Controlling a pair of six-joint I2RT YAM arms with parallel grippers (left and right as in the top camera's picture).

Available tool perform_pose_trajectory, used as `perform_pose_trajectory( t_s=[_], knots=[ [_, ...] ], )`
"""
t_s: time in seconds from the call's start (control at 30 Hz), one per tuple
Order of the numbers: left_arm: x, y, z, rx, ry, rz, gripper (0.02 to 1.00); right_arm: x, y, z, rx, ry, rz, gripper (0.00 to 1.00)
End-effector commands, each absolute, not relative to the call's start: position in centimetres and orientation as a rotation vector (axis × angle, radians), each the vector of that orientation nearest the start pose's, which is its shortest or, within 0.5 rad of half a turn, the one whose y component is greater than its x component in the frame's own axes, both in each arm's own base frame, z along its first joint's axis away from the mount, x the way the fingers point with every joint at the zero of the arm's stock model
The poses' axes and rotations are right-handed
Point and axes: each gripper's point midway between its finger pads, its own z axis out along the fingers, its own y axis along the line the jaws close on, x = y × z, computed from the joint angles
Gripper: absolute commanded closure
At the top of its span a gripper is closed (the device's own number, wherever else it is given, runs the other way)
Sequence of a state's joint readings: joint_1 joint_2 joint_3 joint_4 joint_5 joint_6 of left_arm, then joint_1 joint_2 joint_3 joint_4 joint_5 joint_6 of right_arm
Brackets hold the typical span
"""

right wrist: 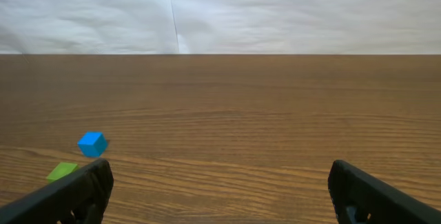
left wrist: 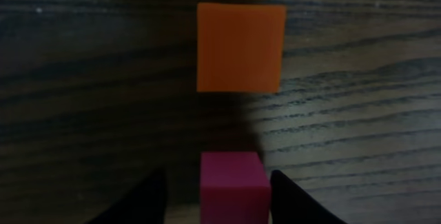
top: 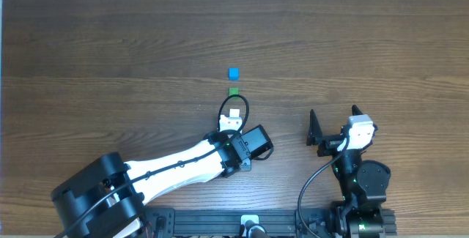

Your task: Stack Cubes

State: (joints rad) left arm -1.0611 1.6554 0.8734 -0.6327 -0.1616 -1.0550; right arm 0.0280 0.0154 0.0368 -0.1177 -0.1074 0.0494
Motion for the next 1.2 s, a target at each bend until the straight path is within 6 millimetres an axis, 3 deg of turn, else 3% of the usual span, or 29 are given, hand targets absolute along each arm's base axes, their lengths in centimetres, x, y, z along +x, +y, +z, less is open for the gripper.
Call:
perform_pose_trajectory(
  t_s=[0.03,0.33,0.53,0.8,0.87,0.93,1.0,1.1,1.2],
  knots=[
    [17.1,-25.1,0.7,0.001,2.915,-0.092,0.577,24.2,2.9,15.8,-0.079,1.662,0.16,0.007],
    [17.1,-25.4,0.7,0.002,2.919,-0.115,0.652,24.2,2.9,15.8,-0.079,1.662,0.16,0.007],
    [17.0,-25.5,0.7,0.002,2.922,-0.118,0.798,24.2,2.9,15.8,-0.079,1.662,0.16,0.007],
    [17.2,-25.8,1.1,0.008,2.917,-0.136,0.877,24.2,2.9,15.8,-0.079,1.662,0.16,0.007],
    [17.5,-26.3,2.0,0.036,2.905,-0.155,0.893,24.2,2.9,15.8,-0.079,1.662,0.16,0.009],
    [18.4,-26.4,4.3,0.014,2.896,-0.123,0.974,24.2,2.9,15.8,-0.079,1.662,0.16,0.007],
    [19.4,-26.4,6.3,-0.012,2.881,-0.101,0.98,24.2,2.9,15.8,-0.079,1.662,0.16,0.007],
    [22.1,-26.8,10.2,-0.044,2.836,-0.113,0.98,24.2,2.9,15.8,-0.079,1.662,0.16,0.009],
    [24.3,-26.7,11.7,-0.047,2.812,-0.119,0.98,24.2,2.9,15.8,-0.079,1.662,0.16,0.007]
  ],
)
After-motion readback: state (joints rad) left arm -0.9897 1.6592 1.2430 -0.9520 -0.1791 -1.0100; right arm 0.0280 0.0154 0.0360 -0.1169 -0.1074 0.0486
